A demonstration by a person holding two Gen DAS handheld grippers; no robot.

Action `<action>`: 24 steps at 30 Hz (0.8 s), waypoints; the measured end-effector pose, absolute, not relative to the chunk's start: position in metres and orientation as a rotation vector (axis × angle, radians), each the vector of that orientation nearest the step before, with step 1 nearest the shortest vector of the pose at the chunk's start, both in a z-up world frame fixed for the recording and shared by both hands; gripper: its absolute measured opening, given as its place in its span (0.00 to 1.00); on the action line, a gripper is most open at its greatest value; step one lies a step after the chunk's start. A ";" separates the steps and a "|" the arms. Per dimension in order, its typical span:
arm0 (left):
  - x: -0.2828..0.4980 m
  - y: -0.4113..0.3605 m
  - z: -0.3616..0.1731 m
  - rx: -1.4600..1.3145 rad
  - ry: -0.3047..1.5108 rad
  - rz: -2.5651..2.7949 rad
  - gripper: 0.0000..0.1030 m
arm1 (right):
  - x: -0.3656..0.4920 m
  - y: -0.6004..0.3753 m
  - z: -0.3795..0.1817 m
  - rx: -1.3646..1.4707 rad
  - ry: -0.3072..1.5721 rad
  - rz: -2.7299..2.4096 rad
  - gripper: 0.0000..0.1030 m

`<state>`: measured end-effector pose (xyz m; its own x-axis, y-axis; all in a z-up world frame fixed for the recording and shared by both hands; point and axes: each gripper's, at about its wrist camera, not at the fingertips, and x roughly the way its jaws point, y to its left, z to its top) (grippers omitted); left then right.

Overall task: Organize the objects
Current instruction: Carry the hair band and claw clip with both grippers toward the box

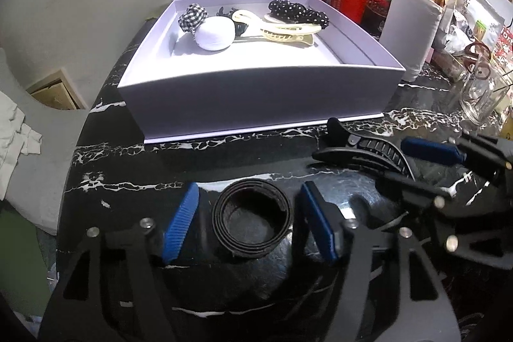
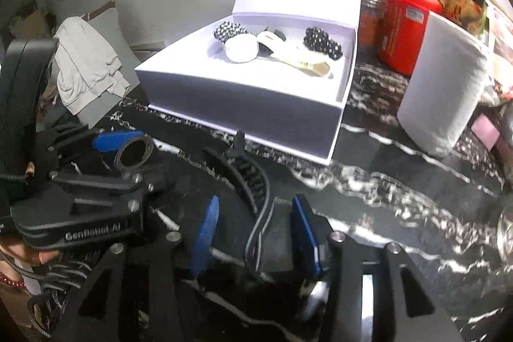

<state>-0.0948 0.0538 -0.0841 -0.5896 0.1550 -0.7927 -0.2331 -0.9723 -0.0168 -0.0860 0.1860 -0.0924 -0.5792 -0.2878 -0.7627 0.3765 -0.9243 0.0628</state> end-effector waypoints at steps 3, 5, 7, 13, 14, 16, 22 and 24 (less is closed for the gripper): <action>-0.095 0.053 -0.085 -1.278 0.131 2.620 0.66 | -0.093 0.187 -0.091 1.169 0.135 -2.526 0.47; -0.096 0.054 -0.086 -1.278 0.134 2.616 0.67 | -0.097 0.188 -0.093 1.175 0.119 -2.525 0.47; -0.097 0.054 -0.086 -1.277 0.136 2.612 0.68 | -0.099 0.188 -0.097 1.193 0.109 -2.508 0.47; -0.097 0.054 -0.086 -1.276 0.139 2.605 0.68 | -0.100 0.188 -0.099 1.203 0.096 -2.487 0.47; -0.097 0.055 -0.085 -1.277 0.138 2.607 0.68 | -0.100 0.188 -0.099 1.203 0.097 -2.487 0.47; -0.097 0.055 -0.085 -1.277 0.141 2.607 0.68 | -0.100 0.188 -0.099 1.204 0.097 -2.488 0.47; -0.095 0.057 -0.082 -1.256 0.142 2.623 0.37 | -0.102 0.192 -0.099 1.210 0.084 -2.508 0.24; -0.095 0.057 -0.082 -1.257 0.141 2.624 0.37 | -0.101 0.191 -0.099 1.209 0.090 -2.504 0.21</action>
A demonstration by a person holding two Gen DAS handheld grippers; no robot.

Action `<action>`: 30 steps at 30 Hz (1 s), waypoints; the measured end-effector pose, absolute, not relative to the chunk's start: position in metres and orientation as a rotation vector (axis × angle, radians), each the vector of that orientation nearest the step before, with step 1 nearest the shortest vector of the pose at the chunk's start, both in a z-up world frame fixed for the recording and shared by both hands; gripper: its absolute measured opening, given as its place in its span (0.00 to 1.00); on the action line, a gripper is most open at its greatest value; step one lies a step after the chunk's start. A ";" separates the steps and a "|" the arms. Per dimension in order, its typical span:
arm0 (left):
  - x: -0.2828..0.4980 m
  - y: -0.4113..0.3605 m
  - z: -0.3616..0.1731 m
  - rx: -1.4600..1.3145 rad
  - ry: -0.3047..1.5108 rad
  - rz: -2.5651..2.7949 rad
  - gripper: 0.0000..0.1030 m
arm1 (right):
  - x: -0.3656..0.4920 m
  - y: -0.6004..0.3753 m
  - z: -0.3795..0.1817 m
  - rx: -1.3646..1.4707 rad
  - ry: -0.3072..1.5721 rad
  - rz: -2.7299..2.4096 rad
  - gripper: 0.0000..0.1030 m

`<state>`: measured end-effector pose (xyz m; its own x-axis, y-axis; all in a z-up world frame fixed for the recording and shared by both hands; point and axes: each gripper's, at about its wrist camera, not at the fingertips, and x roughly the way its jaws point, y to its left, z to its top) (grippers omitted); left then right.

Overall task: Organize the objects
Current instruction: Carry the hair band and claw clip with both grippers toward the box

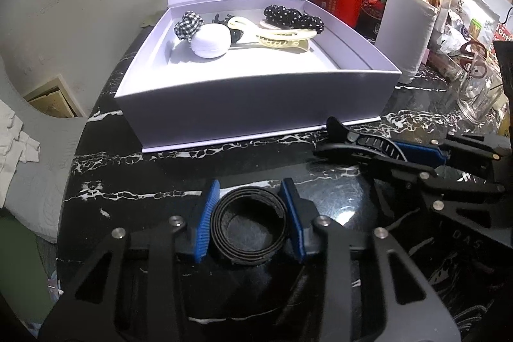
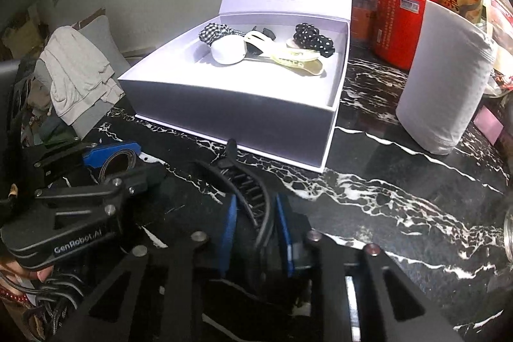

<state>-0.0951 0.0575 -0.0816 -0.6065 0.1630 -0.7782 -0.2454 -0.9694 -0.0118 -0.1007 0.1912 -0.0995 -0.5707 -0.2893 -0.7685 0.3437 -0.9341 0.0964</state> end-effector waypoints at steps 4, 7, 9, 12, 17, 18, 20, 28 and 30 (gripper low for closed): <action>-0.096 0.058 -0.081 -1.261 0.153 2.615 0.36 | -0.099 0.188 -0.099 1.202 0.105 -2.494 0.20; -0.098 0.060 -0.078 -1.293 0.205 2.604 0.36 | -0.097 0.187 -0.099 1.197 0.108 -2.478 0.19; -0.099 0.061 -0.078 -1.303 0.237 2.606 0.36 | -0.096 0.184 -0.099 1.194 0.125 -2.475 0.19; -0.098 0.058 -0.079 -1.325 0.213 2.585 0.36 | -0.092 0.182 -0.098 1.196 0.138 -2.464 0.19; -0.092 0.056 -0.077 -1.332 0.256 2.591 0.36 | -0.086 0.181 -0.097 1.212 0.162 -2.445 0.19; -0.091 0.055 -0.077 -1.332 0.259 2.592 0.36 | -0.085 0.181 -0.097 1.213 0.165 -2.438 0.19; -0.089 0.055 -0.075 -1.334 0.270 2.597 0.36 | -0.083 0.181 -0.096 1.218 0.167 -2.424 0.19; -0.083 0.058 -0.063 -1.346 0.289 2.606 0.36 | -0.069 0.185 -0.084 1.224 0.164 -2.393 0.19; -0.082 0.061 -0.058 -1.331 0.290 2.607 0.36 | -0.066 0.186 -0.082 1.224 0.169 -2.392 0.19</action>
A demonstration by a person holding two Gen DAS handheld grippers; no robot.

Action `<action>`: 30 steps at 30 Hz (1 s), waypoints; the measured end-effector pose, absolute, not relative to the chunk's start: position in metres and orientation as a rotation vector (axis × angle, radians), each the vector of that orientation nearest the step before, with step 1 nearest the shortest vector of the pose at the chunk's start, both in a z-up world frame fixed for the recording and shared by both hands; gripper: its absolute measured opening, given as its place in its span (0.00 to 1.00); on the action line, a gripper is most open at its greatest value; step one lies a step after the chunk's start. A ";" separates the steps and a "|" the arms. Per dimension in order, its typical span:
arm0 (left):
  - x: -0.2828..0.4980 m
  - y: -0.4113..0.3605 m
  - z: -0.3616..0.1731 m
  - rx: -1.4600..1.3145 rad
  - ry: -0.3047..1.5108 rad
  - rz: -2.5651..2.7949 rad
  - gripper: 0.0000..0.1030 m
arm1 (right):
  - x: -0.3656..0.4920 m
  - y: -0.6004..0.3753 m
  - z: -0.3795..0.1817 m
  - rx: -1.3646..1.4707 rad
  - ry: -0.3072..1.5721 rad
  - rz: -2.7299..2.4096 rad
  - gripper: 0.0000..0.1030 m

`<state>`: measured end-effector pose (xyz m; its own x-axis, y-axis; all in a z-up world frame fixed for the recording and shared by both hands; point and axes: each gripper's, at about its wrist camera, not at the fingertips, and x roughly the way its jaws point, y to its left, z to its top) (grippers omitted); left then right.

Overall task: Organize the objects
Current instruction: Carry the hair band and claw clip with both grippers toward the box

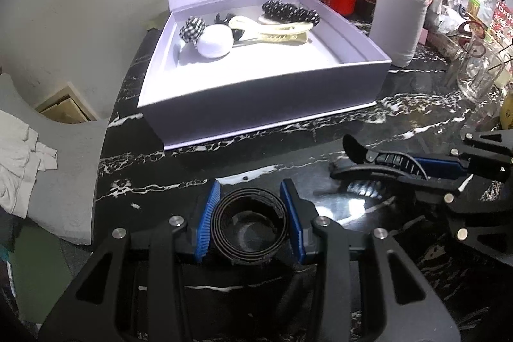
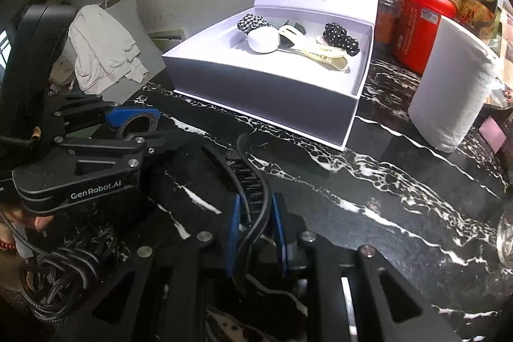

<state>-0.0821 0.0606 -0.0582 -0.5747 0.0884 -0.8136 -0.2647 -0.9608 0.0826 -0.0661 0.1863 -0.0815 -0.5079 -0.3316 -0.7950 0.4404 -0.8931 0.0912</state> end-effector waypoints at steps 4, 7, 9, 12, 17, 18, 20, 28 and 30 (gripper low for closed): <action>-0.080 0.064 -0.047 -1.306 0.281 2.609 0.36 | -0.061 0.190 -0.072 1.210 0.169 -2.396 0.19; -0.079 0.066 -0.036 -1.282 0.275 2.612 0.36 | -0.059 0.192 -0.062 1.185 0.177 -2.408 0.19; -0.080 0.068 -0.030 -1.267 0.279 2.619 0.36 | -0.059 0.194 -0.055 1.171 0.186 -2.418 0.19; -0.083 0.068 -0.022 -1.243 0.265 2.631 0.36 | -0.060 0.195 -0.045 1.145 0.210 -2.433 0.19; -0.091 0.074 -0.004 -1.190 0.286 2.647 0.36 | -0.066 0.198 -0.028 1.095 0.231 -2.454 0.19; -0.094 0.075 0.000 -1.178 0.285 2.650 0.36 | -0.068 0.199 -0.024 1.085 0.236 -2.458 0.19; -0.100 0.076 0.007 -1.156 0.289 2.654 0.36 | -0.072 0.199 -0.017 1.070 0.249 -2.469 0.19; -0.118 0.081 0.026 -1.120 0.292 2.667 0.36 | -0.094 0.200 0.008 1.023 0.302 -2.493 0.19; -0.122 0.082 0.030 -1.111 0.297 2.667 0.36 | -0.100 0.199 0.012 1.015 0.308 -2.490 0.19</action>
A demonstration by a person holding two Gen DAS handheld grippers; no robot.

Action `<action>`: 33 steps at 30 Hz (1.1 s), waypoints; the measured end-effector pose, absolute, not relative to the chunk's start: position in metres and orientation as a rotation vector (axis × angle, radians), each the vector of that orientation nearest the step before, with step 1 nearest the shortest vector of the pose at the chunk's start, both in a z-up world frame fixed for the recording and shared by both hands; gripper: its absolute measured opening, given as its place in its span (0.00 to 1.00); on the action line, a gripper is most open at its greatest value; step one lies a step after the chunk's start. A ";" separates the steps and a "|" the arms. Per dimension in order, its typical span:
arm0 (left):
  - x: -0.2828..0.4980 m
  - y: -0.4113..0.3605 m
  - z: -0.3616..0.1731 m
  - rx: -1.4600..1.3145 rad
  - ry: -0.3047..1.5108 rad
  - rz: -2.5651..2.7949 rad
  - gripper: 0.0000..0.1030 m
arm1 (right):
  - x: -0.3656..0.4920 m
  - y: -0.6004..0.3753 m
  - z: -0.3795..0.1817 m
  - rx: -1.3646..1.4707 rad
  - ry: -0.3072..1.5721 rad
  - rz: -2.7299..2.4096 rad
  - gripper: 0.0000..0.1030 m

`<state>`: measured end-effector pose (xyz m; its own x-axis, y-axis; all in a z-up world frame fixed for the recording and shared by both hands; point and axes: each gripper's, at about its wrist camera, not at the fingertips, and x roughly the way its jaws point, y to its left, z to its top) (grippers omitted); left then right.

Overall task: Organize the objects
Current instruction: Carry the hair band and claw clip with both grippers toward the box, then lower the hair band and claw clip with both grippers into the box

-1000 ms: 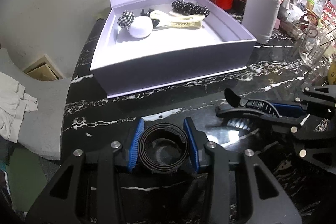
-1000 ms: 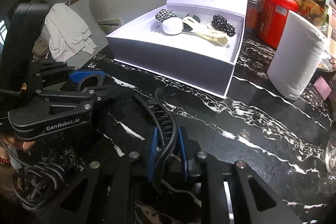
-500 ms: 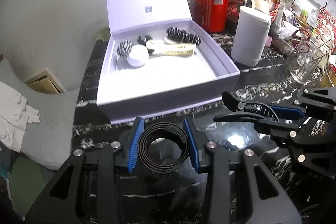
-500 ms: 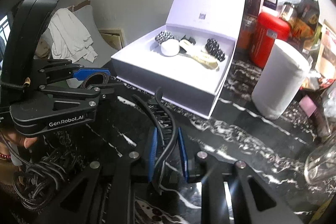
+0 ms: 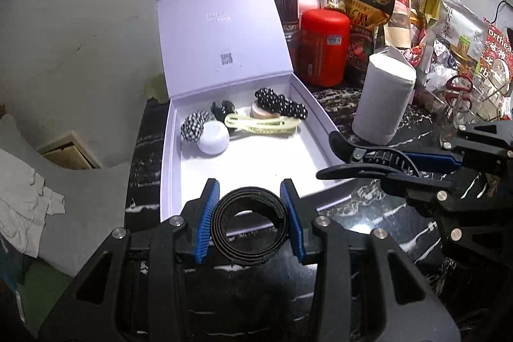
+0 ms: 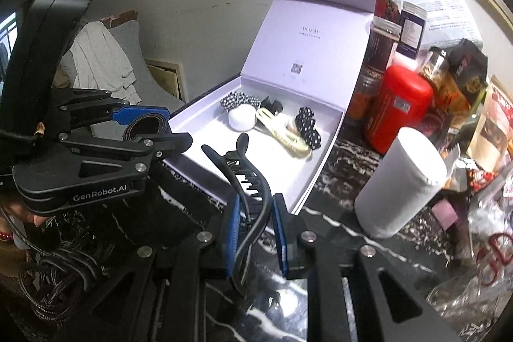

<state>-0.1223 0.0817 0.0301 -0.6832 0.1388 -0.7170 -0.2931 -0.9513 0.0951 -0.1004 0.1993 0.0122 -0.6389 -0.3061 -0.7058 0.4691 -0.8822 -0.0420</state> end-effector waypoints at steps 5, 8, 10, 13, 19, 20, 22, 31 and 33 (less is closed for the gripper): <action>-0.136 0.080 0.040 -1.081 0.293 2.686 0.36 | -0.114 0.196 0.022 0.986 0.327 -2.481 0.19; -0.146 0.079 0.045 -1.062 0.285 2.686 0.36 | -0.123 0.194 0.028 0.963 0.349 -2.483 0.19; -0.150 0.080 0.048 -1.036 0.300 2.693 0.36 | -0.128 0.194 0.030 0.953 0.352 -2.487 0.19; -0.159 0.080 0.050 -1.022 0.311 2.701 0.36 | -0.139 0.193 0.032 0.948 0.353 -2.490 0.19; -0.181 0.075 0.046 -1.030 0.290 2.713 0.36 | -0.161 0.191 0.033 0.944 0.333 -2.501 0.19; -0.186 0.073 0.045 -1.037 0.284 2.716 0.36 | -0.165 0.191 0.034 0.941 0.331 -2.502 0.19; -0.193 0.072 0.042 -1.041 0.281 2.721 0.36 | -0.172 0.189 0.035 0.932 0.333 -2.503 0.19; -0.225 0.071 0.039 -1.032 0.314 2.728 0.36 | -0.208 0.187 0.033 0.925 0.330 -2.503 0.19; -0.233 0.070 0.042 -1.023 0.297 2.720 0.36 | -0.216 0.187 0.031 0.931 0.326 -2.503 0.19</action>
<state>-0.2326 0.0704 0.0422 -0.7333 0.1330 -0.6667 -0.2738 -0.9554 0.1106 -0.2158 0.1868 0.0312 -0.6723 -0.3262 -0.6646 0.4855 -0.8719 -0.0631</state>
